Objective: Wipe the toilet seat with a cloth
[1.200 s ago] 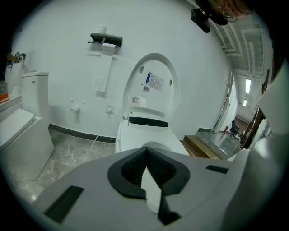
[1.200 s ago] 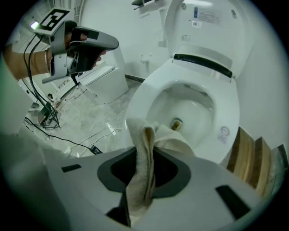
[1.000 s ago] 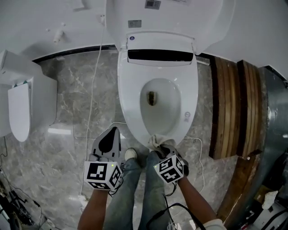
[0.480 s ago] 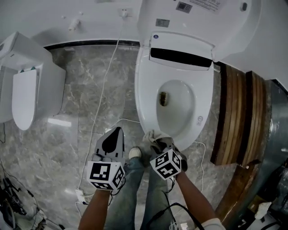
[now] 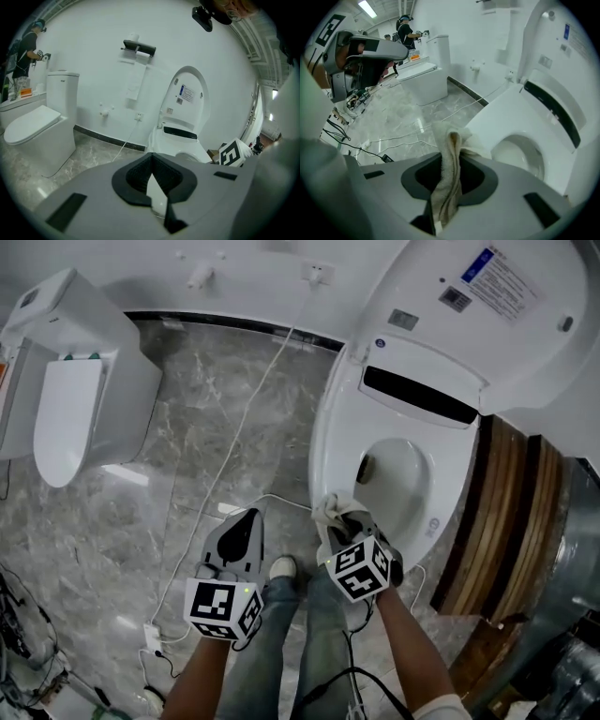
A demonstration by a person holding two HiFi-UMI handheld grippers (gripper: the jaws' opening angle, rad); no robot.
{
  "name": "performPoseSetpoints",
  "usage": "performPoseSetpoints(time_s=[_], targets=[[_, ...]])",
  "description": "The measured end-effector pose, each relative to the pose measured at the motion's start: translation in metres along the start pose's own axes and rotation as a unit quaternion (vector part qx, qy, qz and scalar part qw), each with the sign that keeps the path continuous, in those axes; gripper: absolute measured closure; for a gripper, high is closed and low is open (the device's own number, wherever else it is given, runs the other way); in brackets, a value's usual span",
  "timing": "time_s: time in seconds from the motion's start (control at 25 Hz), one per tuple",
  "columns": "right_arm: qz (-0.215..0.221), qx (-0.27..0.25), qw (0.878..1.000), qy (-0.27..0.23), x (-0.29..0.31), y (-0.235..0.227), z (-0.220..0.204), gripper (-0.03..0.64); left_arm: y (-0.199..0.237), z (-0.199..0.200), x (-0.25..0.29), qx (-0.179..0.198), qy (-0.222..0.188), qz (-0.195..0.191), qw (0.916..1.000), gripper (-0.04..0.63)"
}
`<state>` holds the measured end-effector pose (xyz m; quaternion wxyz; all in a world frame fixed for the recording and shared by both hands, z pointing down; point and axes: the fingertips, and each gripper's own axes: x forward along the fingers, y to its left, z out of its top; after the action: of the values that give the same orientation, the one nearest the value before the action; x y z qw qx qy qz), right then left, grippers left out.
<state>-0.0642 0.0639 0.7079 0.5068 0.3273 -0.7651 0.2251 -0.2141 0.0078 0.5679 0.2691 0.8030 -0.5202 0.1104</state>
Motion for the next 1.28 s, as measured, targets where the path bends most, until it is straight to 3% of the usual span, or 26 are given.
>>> performPoseSetpoints(time_s=[0.44, 0.72, 1.28], targets=[[0.004, -0.023, 1.0, -0.014, 0.021, -0.071, 0.054, 0.528, -0.026, 0.033, 0.05, 0.012, -0.009, 0.007, 0.9999, 0.585], [0.019, -0.044, 0.999, -0.024, 0.026, -0.107, 0.079, 0.528, -0.052, 0.059, 0.091, -0.008, -0.031, 0.022, 0.9992, 0.584], [0.018, -0.01, 0.999, -0.034, 0.027, -0.134, 0.102, 0.528, -0.054, 0.071, 0.143, -0.004, -0.012, -0.006, 0.9999, 0.586]])
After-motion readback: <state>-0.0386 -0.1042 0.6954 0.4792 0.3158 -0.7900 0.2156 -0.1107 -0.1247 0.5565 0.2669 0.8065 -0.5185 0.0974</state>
